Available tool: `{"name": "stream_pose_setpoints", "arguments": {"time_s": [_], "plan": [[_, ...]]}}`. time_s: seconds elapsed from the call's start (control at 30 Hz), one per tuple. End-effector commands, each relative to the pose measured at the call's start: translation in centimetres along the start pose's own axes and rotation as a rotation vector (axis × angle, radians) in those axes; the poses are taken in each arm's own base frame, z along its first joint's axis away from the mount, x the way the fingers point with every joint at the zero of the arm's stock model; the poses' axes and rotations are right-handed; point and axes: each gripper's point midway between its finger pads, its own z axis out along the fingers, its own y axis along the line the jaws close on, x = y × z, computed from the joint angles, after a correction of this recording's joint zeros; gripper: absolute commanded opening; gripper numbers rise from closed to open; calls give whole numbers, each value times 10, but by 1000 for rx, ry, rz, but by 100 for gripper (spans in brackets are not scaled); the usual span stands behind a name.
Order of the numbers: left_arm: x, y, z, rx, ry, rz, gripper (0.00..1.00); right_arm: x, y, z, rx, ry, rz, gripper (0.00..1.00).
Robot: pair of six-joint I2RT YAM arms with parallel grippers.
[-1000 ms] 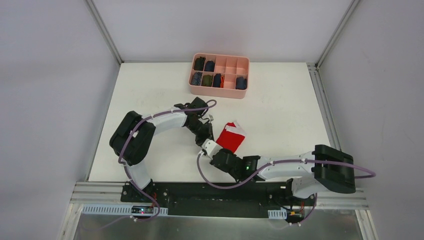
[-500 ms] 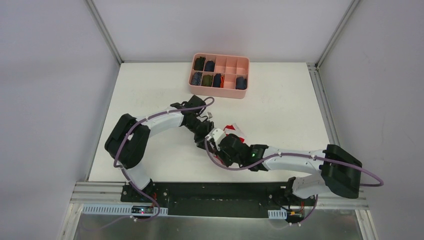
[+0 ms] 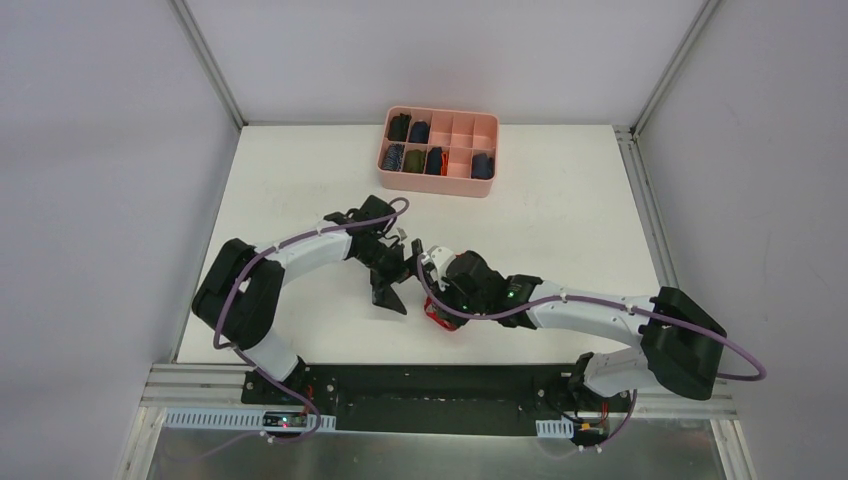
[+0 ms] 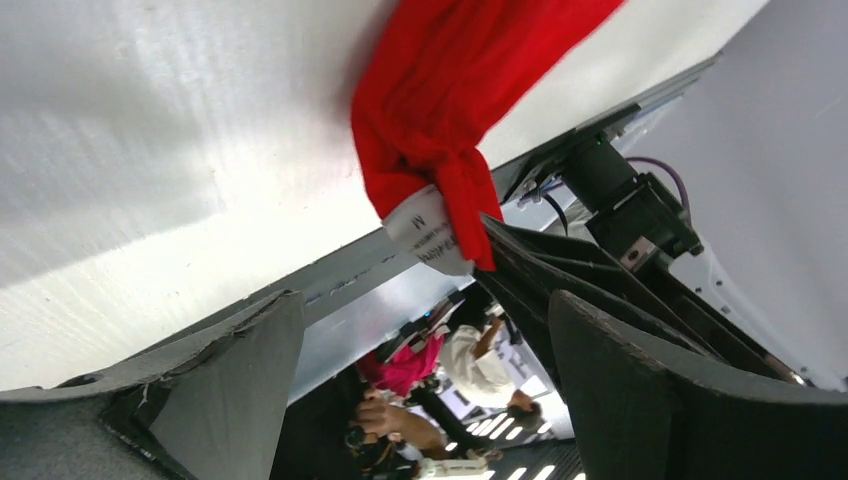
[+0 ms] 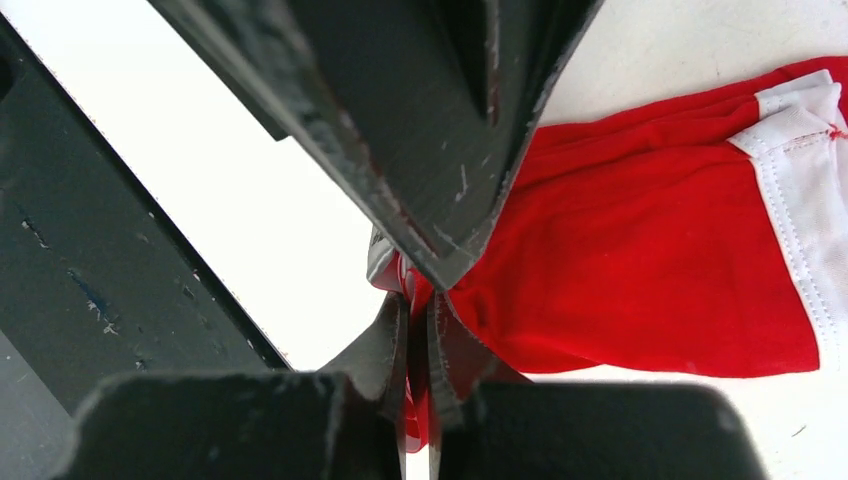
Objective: Roll the underwear
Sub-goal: Roll the underwear to the center of the board.
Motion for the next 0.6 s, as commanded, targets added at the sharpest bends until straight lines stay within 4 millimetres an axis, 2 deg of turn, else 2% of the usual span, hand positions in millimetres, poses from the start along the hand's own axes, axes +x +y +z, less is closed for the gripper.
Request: {"name": "stream_pose_setpoints", "arguments": {"time_s": [0.0, 0.2, 0.33, 0.57], "plan": [[5, 1, 5, -7, -26, -138, 92, -15, 9, -1, -38, -30, 11, 0], [4, 1, 10, 26, -54, -296, 82, -18, 8, 2, -31, -40, 15, 0], [2, 1, 17, 62, -60, -379, 79, -18, 9, 4, -32, -36, 16, 0], [4, -5, 31, 101, -40, -402, 76, -20, 8, 6, -28, -32, 9, 0]]}}
